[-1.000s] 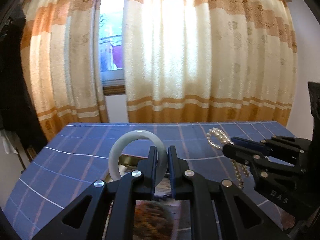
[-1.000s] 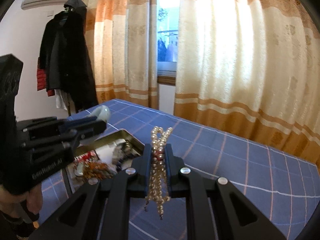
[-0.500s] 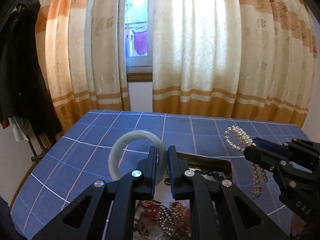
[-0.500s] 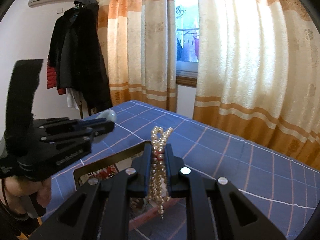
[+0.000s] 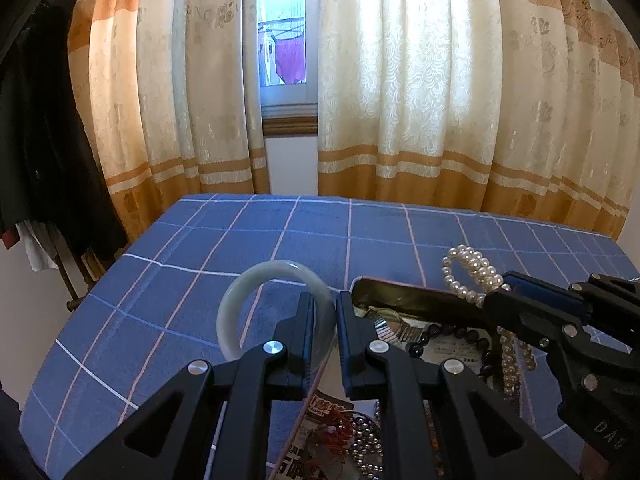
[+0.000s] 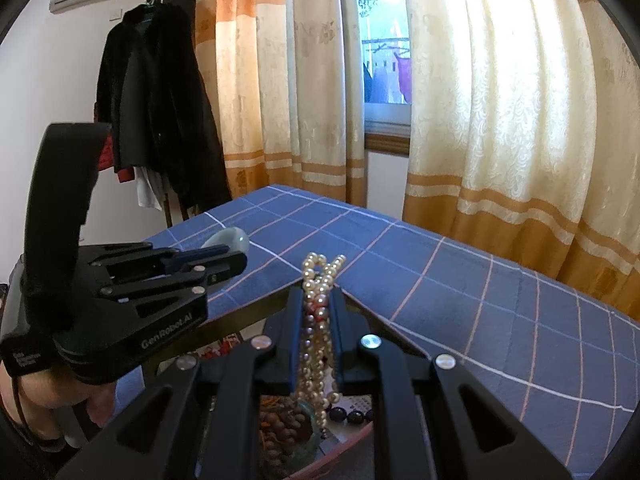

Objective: Organize jewelry
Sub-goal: 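Lower into the tin and open the left gripper while the right releases the pearls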

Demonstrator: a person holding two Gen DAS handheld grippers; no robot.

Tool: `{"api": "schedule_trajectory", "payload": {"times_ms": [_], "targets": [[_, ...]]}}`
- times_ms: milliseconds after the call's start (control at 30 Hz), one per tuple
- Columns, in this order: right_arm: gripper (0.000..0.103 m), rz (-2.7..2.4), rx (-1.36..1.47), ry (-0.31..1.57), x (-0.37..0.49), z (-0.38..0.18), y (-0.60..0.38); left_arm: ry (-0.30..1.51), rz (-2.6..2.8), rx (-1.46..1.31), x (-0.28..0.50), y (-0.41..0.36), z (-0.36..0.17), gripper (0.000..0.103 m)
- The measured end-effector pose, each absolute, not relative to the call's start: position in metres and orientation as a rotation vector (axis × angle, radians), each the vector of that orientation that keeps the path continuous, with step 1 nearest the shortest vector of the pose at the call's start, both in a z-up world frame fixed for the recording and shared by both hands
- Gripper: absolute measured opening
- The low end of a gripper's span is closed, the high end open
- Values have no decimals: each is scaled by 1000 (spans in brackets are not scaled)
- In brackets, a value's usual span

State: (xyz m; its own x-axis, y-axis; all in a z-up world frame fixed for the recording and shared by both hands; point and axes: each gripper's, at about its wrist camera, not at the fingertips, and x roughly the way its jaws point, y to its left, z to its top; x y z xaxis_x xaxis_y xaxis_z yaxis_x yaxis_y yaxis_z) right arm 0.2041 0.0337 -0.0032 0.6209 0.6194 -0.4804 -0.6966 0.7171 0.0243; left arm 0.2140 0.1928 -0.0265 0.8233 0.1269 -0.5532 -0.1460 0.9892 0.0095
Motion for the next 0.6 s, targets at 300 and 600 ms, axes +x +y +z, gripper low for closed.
{"api": "schedule_trajectory", "payload": {"times_ms": [300, 600], "targets": [[15, 748, -168, 532, 212, -18, 36, 640, 136, -32, 224, 195, -42, 11], [15, 724, -187, 591, 218, -31, 38, 655, 161, 26, 222, 188, -46, 11]]}}
